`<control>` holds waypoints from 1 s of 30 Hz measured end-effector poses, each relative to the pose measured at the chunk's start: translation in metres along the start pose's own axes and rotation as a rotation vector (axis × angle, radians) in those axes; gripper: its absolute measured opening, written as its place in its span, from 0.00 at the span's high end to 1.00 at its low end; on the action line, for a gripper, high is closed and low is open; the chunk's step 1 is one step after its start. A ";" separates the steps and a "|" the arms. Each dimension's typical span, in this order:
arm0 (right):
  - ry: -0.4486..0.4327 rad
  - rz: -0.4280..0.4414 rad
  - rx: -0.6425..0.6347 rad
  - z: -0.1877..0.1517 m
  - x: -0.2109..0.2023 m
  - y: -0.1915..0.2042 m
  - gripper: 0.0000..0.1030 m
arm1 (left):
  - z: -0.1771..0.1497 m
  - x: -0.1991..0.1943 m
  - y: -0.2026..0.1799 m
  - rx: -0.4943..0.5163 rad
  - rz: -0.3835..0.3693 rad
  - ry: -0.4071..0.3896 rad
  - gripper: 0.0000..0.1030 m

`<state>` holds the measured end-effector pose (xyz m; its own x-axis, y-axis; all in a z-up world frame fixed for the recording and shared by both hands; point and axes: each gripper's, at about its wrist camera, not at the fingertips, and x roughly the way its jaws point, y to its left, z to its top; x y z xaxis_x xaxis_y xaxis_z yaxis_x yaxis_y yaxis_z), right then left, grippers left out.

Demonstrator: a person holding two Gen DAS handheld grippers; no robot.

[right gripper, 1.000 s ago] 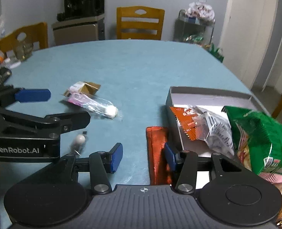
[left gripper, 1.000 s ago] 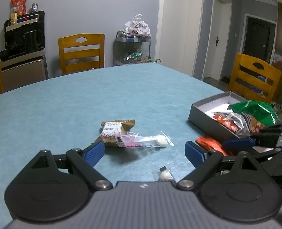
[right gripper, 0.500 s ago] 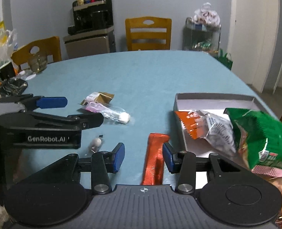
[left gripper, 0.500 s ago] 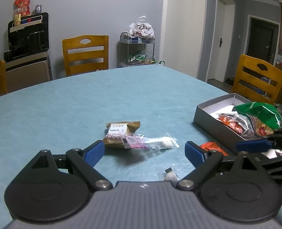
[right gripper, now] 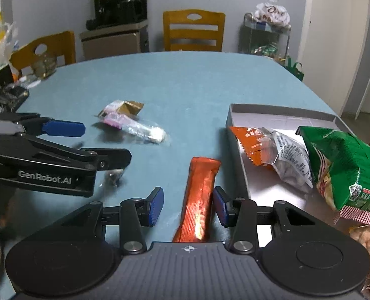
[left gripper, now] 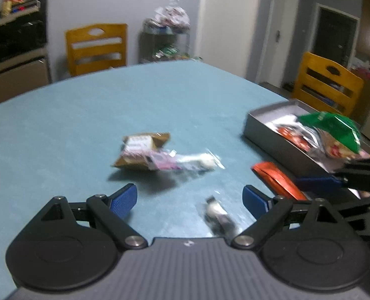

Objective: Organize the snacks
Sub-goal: 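Grasp the orange bar with the right tool while left tool grasps the white candy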

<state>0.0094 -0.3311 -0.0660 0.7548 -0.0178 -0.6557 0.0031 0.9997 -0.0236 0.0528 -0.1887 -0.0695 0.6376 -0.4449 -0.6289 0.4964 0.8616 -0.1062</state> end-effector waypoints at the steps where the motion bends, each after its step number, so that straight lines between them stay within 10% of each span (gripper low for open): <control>1: -0.001 -0.004 -0.009 -0.001 0.000 0.001 0.58 | -0.001 0.000 0.001 0.001 -0.011 0.014 0.11; 11: -0.006 -0.001 -0.026 -0.008 -0.001 0.005 0.67 | -0.004 0.004 -0.004 -0.004 -0.045 0.085 0.30; 20: -0.017 -0.009 -0.010 -0.007 0.001 0.004 0.68 | -0.006 0.003 -0.006 0.012 -0.039 0.062 0.88; 30: -0.046 -0.024 -0.041 -0.006 0.005 0.007 0.77 | -0.007 0.005 -0.006 0.023 -0.045 0.041 0.89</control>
<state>0.0096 -0.3246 -0.0736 0.7841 -0.0402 -0.6194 -0.0043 0.9975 -0.0701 0.0487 -0.1946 -0.0771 0.5902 -0.4723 -0.6546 0.5379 0.8348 -0.1173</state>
